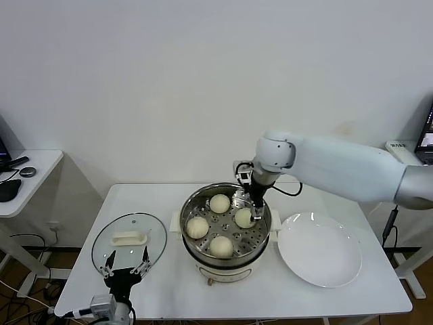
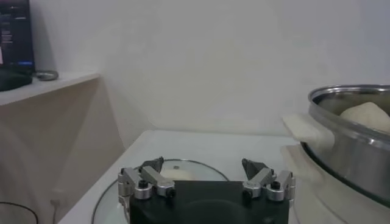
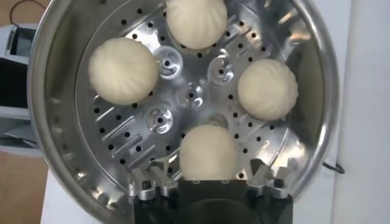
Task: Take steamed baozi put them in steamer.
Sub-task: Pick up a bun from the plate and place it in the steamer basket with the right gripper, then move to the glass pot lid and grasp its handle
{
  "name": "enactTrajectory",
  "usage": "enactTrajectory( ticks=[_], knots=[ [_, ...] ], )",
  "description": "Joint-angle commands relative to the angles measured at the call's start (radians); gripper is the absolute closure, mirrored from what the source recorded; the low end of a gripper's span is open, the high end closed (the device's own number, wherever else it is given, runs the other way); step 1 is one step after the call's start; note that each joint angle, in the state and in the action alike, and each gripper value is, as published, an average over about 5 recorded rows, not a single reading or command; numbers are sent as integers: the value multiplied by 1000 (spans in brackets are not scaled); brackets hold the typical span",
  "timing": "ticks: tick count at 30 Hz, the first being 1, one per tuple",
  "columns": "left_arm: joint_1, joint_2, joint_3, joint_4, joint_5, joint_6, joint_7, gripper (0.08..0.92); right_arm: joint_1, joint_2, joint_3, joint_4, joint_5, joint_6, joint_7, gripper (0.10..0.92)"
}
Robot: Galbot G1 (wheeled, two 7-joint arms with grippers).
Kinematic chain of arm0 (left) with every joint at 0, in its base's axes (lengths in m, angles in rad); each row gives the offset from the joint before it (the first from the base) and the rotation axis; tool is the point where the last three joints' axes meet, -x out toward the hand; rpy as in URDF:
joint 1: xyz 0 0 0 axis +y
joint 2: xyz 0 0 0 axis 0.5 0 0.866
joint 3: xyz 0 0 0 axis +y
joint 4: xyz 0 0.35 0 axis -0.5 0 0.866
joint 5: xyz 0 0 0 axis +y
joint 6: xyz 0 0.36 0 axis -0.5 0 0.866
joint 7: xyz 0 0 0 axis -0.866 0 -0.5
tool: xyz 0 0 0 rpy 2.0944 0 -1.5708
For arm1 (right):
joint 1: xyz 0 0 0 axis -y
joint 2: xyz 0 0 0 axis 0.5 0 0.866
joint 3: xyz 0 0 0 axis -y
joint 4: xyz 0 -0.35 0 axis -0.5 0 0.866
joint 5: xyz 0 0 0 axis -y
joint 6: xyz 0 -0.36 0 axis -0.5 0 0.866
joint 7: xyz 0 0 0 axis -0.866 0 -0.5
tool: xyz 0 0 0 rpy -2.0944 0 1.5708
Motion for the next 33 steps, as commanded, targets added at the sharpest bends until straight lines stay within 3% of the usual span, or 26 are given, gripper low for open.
enactTrajectory(
  ticks=[1,6,17,25,33],
  knots=[
    [14,-7,-1,-19,1,-1,4,177,-68,-143,362,19,39,35,39,204],
    [48,-1,5,-49,12,-8,9,177,-158,-227,636,30,106,121,129,203],
    [100,22,-36,-84,-33,-100,-11,177,-764,-313,1328,160,212,285,653,203],
    [87,3,-34,-144,18,-116,0,177,-1262,-140,1774,262,179,416,846,203],
    [16,40,-69,-71,134,-141,-3,177,-1594,98,1974,289,143,539,987,203]
  ],
)
